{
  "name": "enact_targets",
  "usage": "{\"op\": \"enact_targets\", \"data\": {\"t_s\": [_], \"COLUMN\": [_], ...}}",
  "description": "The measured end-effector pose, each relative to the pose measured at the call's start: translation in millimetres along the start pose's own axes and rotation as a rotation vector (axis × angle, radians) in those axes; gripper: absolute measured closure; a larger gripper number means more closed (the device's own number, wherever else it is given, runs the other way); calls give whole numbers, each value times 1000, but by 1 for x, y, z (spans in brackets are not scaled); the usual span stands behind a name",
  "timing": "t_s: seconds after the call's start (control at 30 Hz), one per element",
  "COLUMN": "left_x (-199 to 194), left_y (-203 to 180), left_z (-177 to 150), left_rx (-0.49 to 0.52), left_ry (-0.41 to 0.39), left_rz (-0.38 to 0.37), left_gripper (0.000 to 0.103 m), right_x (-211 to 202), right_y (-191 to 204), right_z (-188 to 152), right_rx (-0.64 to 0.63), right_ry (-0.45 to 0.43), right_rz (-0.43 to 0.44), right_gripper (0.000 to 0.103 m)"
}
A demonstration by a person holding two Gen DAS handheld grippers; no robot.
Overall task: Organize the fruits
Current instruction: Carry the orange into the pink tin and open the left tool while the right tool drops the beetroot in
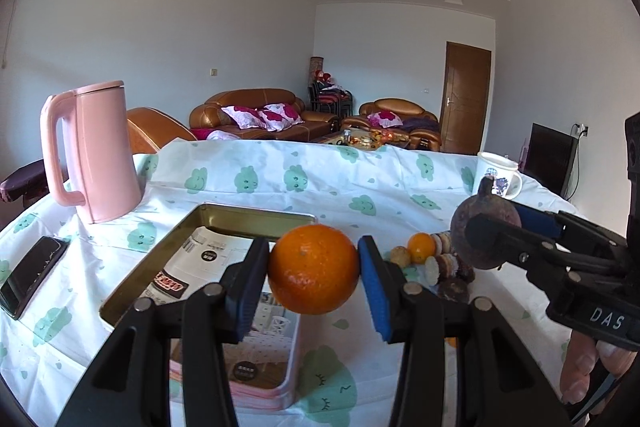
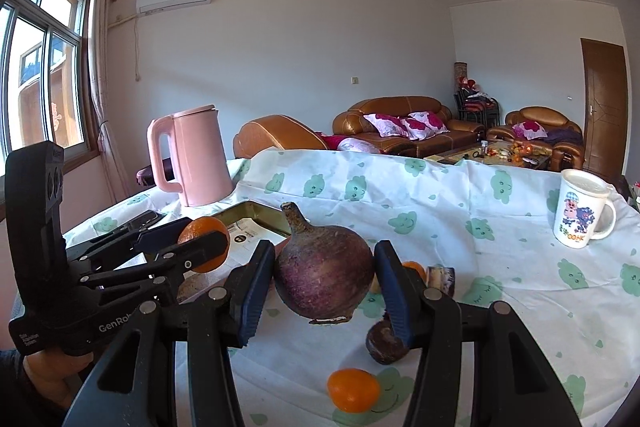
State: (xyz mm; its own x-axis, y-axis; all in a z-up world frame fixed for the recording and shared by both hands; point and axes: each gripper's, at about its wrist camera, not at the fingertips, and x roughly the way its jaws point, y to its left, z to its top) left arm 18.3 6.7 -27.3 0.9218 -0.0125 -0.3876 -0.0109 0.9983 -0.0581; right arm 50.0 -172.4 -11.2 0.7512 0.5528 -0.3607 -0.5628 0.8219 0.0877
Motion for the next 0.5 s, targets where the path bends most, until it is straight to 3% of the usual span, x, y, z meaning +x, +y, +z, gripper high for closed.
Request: {"op": "enact_targets", "data": {"t_s": [0.27,0.5], "left_x": [14,27], "left_y": [56,85], "left_z": [5,3], "left_rx": [-63,-83], "left_ry": [63,105], "left_rz": [98,128], "left_gripper": [56,56], "right_x": [53,94], "right_y": [39,59], "right_z": [20,18], "right_rx": [-54,-63], "right_ry": [76,142], "right_rz": [74,115], "right_gripper": [49,49]}}
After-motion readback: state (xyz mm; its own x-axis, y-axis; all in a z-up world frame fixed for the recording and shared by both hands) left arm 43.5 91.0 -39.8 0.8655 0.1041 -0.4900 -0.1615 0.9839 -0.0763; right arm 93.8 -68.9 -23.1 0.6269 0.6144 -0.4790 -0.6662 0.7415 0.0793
